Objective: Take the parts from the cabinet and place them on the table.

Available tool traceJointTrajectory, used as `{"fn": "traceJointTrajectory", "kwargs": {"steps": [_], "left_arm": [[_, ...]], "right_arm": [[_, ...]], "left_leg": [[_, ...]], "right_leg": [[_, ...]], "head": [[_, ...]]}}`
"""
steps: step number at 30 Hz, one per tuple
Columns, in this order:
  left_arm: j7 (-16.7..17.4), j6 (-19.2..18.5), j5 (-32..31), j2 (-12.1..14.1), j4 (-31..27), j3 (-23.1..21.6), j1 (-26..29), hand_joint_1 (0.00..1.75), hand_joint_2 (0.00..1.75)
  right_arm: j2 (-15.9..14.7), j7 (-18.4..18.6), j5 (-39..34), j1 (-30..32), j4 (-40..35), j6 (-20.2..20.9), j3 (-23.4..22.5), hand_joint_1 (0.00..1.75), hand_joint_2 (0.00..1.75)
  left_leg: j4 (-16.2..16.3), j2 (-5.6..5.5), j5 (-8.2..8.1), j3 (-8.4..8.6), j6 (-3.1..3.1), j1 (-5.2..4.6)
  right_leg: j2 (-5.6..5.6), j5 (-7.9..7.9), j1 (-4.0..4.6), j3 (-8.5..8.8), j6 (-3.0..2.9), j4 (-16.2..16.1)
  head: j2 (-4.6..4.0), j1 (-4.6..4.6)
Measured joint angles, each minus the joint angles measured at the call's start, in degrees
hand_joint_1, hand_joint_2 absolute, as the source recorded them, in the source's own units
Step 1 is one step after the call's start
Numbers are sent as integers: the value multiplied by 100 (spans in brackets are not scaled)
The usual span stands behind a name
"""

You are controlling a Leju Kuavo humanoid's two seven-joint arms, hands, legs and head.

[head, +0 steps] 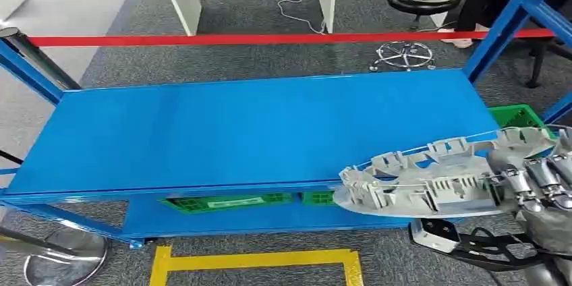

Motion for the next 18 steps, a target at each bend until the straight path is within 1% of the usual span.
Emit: {"fn": "traceJointTrajectory", "kwargs": {"steps": [1,2,3,4,5,6,7,8,9,10,11,12,13,14,15,16,17,18], "left_arm": [[0,5,0,-2,2,0,0,0,0],[0,13,-2,-11,2,0,0,0,0],[-11,78,4,-28,2,2,-16,0,0],[0,180,22,-61,2,4,-67,0,0],[196,421,79,-123,2,7,-245,0,0],[471,718,147,-171,0,13,-499,0,0],[681,876,183,-177,-6,13,-756,0,0],[757,921,234,-258,-7,7,-950,0,0],[778,923,295,-295,-13,-2,-1090,0,0],[789,894,359,-330,-22,-13,-1159,0,0],[789,837,402,-350,-39,-17,-1160,0,0],[763,755,437,-383,-48,-15,-1145,0,0],[743,691,455,-365,-72,-15,-1116,0,0],[732,619,494,-358,-100,-11,-1089,0,0],[723,573,514,-361,-118,-11,-1049,0,0],[721,531,538,-365,-131,-11,-1020,0,0],[721,518,551,-367,-136,-11,-1002,0,0],[721,516,555,-369,-146,-11,-985,0,0]], "right_arm": [[0,59,0,4,20,0,44,175,175],[0,138,0,2,37,0,92,175,175],[0,178,-19,-17,50,0,157,175,175],[0,138,-50,-77,70,0,239,175,175],[2,24,-96,-240,147,0,344,175,175],[35,-109,-164,-463,298,0,444,175,175],[120,-261,-264,-625,474,2,496,175,175],[175,-389,-337,-720,591,2,512,175,175],[234,-496,-413,-738,672,2,516,175,175],[291,-658,-481,-742,735,2,516,175,175],[341,-750,-542,-747,776,2,507,175,175],[376,-817,-592,-744,817,2,484,175,175],[400,-876,-641,-736,848,2,464,175,175],[408,-995,-695,-730,879,2,427,175,175],[448,-1110,-748,-718,916,2,383,175,175],[494,-1191,-785,-693,956,2,339,175,175],[529,-1241,-813,-681,995,2,304,175,175],[553,-1300,-857,-685,1028,2,280,175,175]], "left_leg": [[373,0,-156,-99,25,-6],[506,-1,-174,-105,66,-23],[403,-3,-65,-4,137,-56],[97,-3,124,181,226,-101],[-408,-8,368,458,364,-169],[-908,-42,550,723,544,-273],[-1137,-52,467,823,733,-323],[-1206,-24,583,804,679,-332],[-1226,-37,648,785,646,-379],[-1268,-38,693,765,661,-395],[-1398,-33,795,773,660,-381],[-1589,15,911,821,569,-291],[-1653,32,1001,775,552,-289],[-1658,44,1058,718,542,-271],[-1650,49,1089,655,511,-267],[-1630,53,1125,588,495,-267],[-1599,58,1159,516,476,-266],[-1558,66,1182,439,457,-253]], "right_leg": [[-12,23,41,-28,-37,0],[-14,44,79,-57,-67,0],[-12,70,123,-89,-98,0],[-3,102,173,-120,-114,0],[6,142,221,-154,-140,-1],[12,188,228,-188,-166,-5],[-16,234,226,-223,-151,-10],[-34,287,212,-238,-131,-36],[-82,334,189,-246,-94,-65],[-94,386,166,-246,-63,-104],[-80,467,183,-246,-39,-160],[-49,407,192,-309,-31,-149],[-17,179,209,-407,9,-56],[-5,-123,196,-484,35,225],[-5,-389,174,-557,69,616],[-7,-575,149,-624,103,993],[-7,-605,130,-645,134,1251],[-8,-479,115,-572,165,1278]], "head": [[0,0],[0,2],[0,-2],[0,0],[0,0],[0,0],[0,47],[0,46],[0,28],[0,24],[0,17],[0,7],[0,24],[0,30],[0,55],[0,50],[0,50],[0,55]]}}
